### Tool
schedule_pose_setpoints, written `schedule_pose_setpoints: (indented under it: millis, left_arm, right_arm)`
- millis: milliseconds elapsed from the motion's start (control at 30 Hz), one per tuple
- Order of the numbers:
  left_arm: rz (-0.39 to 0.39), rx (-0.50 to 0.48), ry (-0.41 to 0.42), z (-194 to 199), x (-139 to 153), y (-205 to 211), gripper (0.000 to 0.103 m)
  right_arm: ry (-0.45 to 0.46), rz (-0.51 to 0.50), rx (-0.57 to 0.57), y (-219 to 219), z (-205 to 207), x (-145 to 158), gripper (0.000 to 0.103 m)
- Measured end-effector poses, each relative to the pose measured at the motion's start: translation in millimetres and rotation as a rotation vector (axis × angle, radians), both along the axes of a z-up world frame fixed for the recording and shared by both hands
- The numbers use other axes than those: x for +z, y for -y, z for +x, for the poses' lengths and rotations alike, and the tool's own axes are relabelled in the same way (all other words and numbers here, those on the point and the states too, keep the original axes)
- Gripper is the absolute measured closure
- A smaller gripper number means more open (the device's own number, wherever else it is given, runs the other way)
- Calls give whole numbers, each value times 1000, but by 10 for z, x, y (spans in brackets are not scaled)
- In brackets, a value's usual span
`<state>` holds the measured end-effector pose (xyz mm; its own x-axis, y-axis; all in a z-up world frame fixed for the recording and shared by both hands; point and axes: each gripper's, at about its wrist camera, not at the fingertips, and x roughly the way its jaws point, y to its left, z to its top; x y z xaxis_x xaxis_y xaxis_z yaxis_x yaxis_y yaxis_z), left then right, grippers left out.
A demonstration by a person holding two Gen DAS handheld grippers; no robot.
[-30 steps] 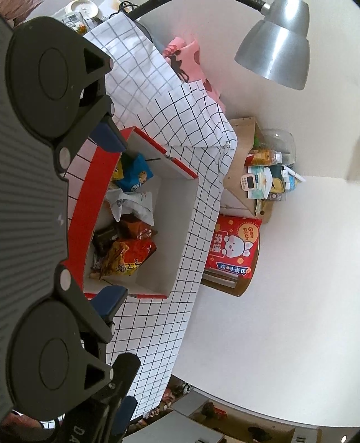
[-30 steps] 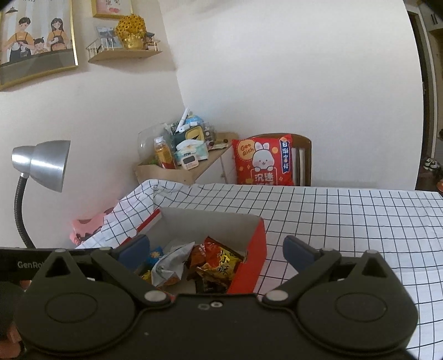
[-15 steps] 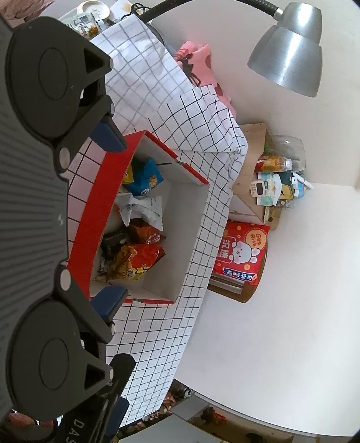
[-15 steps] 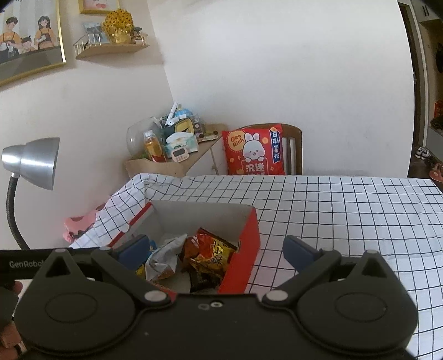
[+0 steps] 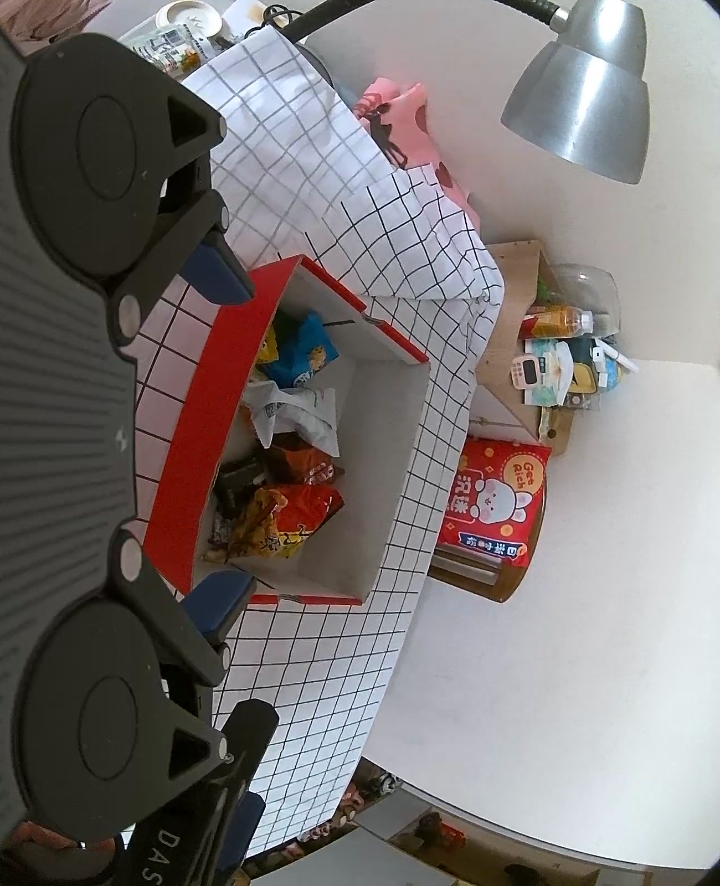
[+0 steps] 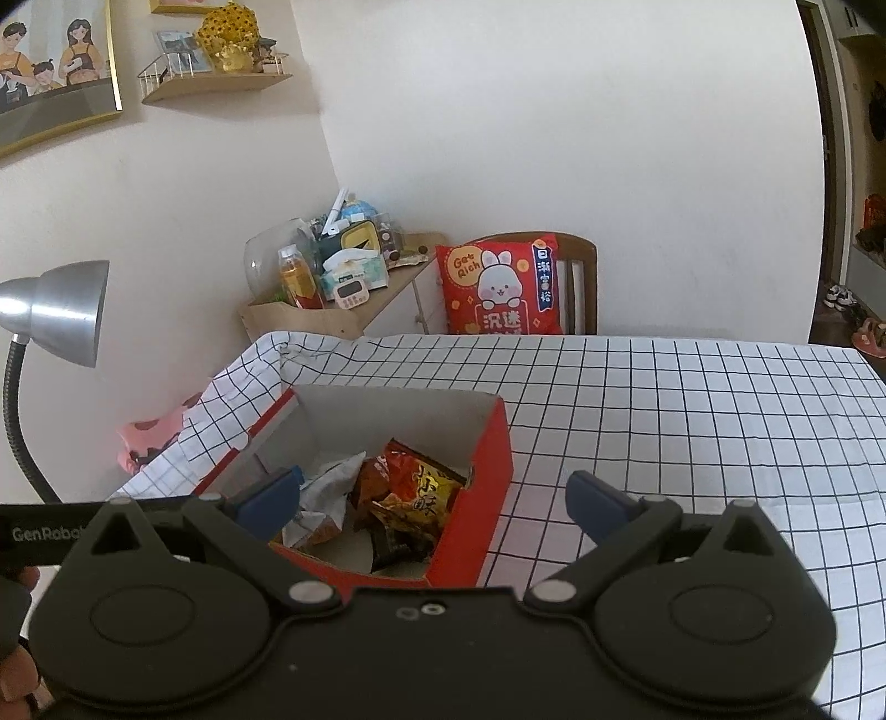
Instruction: Organize snacks
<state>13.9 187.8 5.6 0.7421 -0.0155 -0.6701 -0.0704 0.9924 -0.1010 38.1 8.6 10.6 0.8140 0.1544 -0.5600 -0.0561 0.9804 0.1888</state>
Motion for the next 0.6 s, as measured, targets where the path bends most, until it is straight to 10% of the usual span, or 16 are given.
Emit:
schedule_pose_setpoints:
  millis: [600]
  left_arm:
    - [24,-1,33,-38,59,19,0]
  right_arm:
    - [45,-50,-24,-15,-65,48,0]
